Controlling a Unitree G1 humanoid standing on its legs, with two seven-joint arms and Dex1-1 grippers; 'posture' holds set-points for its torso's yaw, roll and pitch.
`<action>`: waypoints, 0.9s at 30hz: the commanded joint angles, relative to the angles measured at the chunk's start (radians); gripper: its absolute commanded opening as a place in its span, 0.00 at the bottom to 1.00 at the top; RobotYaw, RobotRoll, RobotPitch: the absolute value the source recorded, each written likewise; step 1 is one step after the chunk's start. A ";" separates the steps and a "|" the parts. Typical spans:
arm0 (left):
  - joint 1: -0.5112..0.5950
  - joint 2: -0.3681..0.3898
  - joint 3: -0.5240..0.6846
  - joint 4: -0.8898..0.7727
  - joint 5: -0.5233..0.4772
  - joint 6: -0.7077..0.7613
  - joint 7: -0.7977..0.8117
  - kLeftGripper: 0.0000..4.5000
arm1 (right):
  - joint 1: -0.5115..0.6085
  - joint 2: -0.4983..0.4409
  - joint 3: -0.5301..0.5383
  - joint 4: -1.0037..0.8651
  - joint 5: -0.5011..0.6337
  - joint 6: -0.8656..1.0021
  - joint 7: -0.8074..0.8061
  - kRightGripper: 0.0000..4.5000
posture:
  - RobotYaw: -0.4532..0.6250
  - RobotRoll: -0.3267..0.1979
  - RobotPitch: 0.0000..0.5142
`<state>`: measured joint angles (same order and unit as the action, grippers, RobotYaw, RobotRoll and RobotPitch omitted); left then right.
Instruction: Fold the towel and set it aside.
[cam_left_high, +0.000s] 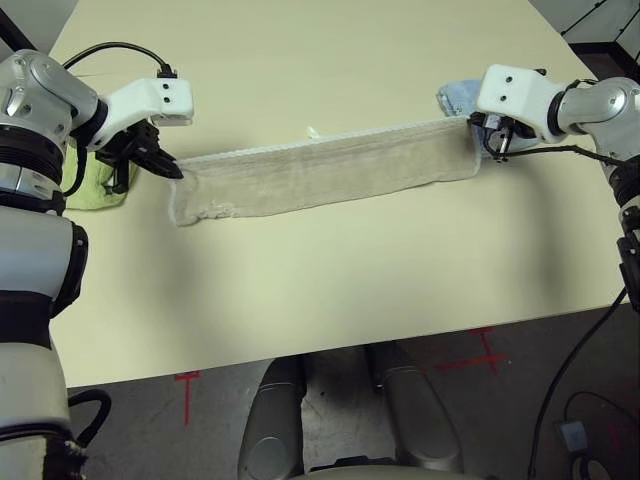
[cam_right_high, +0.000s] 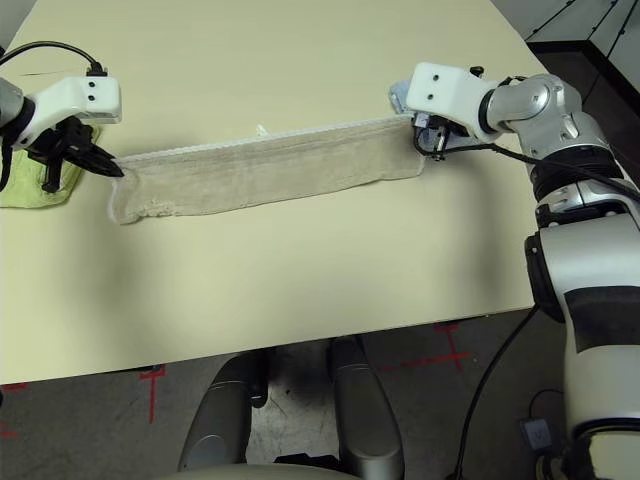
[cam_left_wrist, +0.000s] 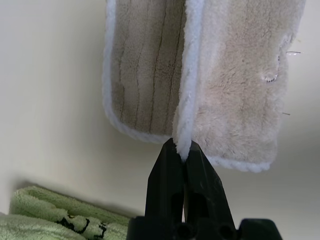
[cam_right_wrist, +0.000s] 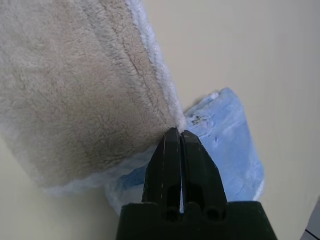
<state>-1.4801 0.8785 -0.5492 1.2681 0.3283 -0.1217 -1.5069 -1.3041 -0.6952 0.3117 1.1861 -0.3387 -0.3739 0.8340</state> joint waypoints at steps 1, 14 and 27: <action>0.013 0.012 0.017 0.025 0.047 0.000 0.010 0.01 | 0.013 -0.009 -0.011 0.028 -0.015 0.019 -0.030 0.00 | 0.40 0.62 0.54; 0.021 -0.006 0.044 0.035 0.096 -0.015 0.091 0.01 | 0.021 0.008 -0.009 0.033 -0.034 0.036 -0.109 0.00 | 0.39 0.62 0.54; -0.015 -0.006 0.120 0.034 0.100 -0.031 0.215 0.89 | 0.017 0.020 -0.138 0.004 0.095 0.020 -0.033 0.88 | 0.39 0.62 0.53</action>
<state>-1.4757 0.8649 -0.4500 1.2792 0.4321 -0.1489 -1.3088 -1.2885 -0.6702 0.2157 1.1886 -0.2903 -0.3518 0.7709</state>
